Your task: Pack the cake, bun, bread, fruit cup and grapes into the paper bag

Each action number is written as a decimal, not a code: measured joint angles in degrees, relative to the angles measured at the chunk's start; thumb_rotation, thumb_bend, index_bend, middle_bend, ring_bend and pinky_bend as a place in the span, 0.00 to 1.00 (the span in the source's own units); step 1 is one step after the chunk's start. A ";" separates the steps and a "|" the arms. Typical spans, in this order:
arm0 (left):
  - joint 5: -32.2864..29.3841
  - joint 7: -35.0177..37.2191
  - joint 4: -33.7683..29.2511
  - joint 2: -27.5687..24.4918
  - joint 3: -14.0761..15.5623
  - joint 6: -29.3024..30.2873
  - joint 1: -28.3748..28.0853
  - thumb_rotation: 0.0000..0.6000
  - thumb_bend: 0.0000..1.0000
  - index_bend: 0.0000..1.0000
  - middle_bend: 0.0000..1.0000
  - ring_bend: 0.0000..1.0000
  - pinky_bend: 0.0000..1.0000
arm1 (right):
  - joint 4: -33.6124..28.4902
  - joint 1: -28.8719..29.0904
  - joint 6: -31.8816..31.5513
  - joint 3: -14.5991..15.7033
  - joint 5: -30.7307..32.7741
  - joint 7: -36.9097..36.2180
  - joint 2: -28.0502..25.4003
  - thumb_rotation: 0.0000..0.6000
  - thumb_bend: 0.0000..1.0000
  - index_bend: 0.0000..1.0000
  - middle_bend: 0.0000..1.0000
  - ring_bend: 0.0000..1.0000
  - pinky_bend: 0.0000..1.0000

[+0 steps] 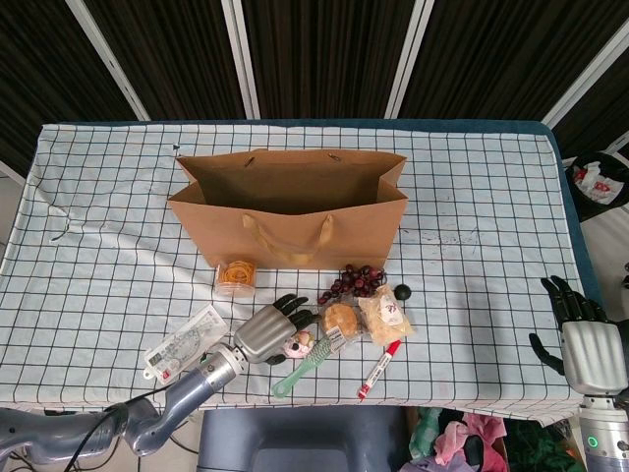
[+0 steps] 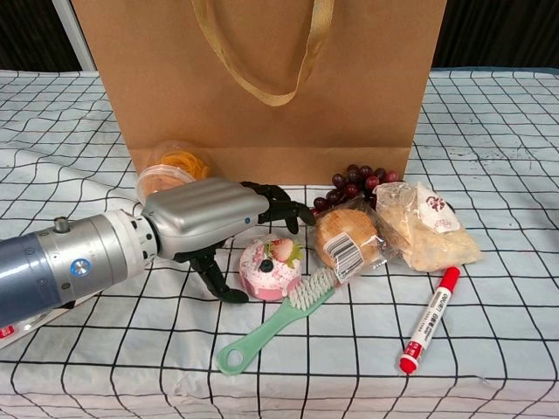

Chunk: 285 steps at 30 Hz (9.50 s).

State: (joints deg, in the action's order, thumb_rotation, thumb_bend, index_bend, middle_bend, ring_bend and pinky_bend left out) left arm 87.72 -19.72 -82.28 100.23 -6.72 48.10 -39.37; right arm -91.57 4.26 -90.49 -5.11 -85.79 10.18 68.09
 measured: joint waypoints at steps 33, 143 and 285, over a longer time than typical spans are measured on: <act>4.27 7.78 1.46 -2.49 1.81 11.12 -1.52 1.00 0.30 0.35 0.46 0.21 0.19 | -0.12 -0.06 0.64 -0.27 -0.53 0.76 0.28 1.00 0.23 0.12 0.12 0.21 0.27; 5.18 8.42 -1.06 -3.96 -3.74 1.69 -5.54 1.00 0.07 0.13 0.13 0.00 0.11 | 0.92 -0.78 0.28 -2.12 1.91 0.91 1.34 1.00 0.24 0.12 0.13 0.22 0.27; -0.23 5.81 -21.43 -41.75 -2.06 38.78 13.38 1.00 0.04 0.12 0.16 0.02 0.12 | 0.78 0.55 3.34 -1.57 1.23 -2.85 -0.15 1.00 0.20 0.12 0.11 0.20 0.23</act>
State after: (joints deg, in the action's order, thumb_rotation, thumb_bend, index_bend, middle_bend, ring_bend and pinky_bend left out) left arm 87.49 -13.91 -103.71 58.48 -8.78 86.88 -25.98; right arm -90.78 4.81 -87.15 -6.68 -84.56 7.33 67.94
